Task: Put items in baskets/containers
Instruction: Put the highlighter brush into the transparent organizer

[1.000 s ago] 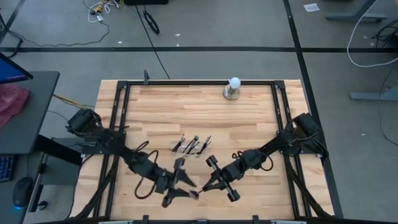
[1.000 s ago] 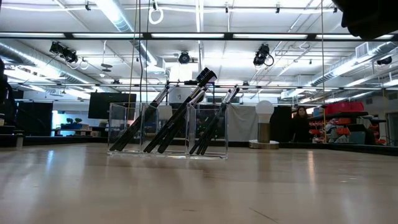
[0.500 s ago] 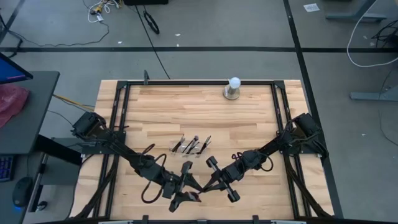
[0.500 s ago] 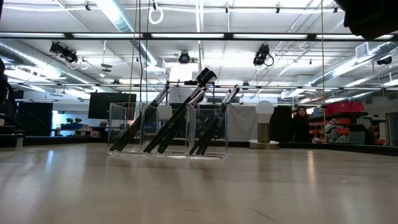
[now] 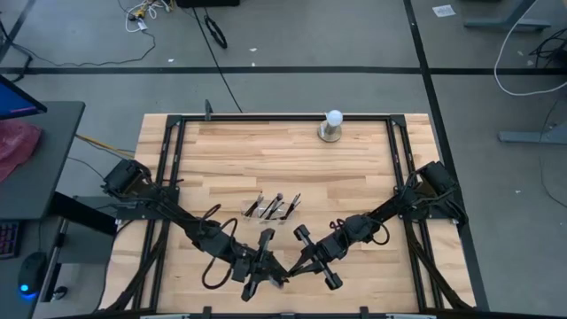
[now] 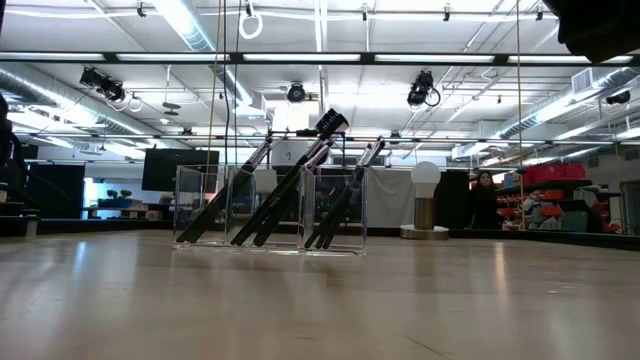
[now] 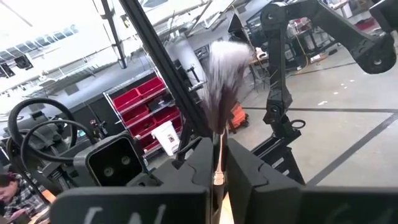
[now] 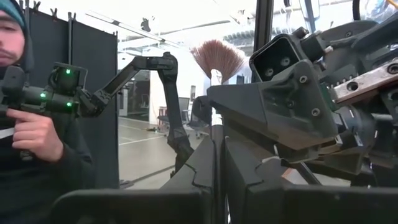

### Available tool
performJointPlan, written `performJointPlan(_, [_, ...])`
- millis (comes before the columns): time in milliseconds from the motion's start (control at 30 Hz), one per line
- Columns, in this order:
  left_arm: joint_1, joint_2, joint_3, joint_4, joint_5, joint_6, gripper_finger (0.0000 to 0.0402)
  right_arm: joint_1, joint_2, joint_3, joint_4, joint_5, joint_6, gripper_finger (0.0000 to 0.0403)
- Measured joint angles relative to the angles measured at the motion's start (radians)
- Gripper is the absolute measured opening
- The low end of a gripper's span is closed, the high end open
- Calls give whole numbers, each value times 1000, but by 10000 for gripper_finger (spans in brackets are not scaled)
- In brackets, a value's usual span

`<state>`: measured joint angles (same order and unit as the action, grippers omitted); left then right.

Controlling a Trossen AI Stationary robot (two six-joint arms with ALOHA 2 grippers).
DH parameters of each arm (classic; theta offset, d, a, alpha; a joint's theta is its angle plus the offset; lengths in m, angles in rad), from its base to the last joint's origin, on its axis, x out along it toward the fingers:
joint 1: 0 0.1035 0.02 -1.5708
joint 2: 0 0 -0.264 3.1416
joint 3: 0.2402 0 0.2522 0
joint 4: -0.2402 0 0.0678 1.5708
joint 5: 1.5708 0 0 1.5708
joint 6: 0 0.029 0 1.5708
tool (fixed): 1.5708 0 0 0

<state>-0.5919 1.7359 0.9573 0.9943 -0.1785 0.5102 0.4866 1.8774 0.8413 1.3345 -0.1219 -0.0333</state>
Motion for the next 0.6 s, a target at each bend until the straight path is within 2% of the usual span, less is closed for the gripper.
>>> performJointPlan(167, [-3,0,0,-12,5,-13,23,-2,-2,0,-33,8,38,21])
performJointPlan(300, [-7,-6,0,-77,-26,-60,19,2,-7,1,-126,96,108,58])
performJointPlan(467, [-20,-34,3,-163,-188,-134,19,-6,-57,0,-438,239,213,135])
performJointPlan(600, [-30,-71,2,-338,-350,-237,19,-4,-128,0,-767,378,367,184])
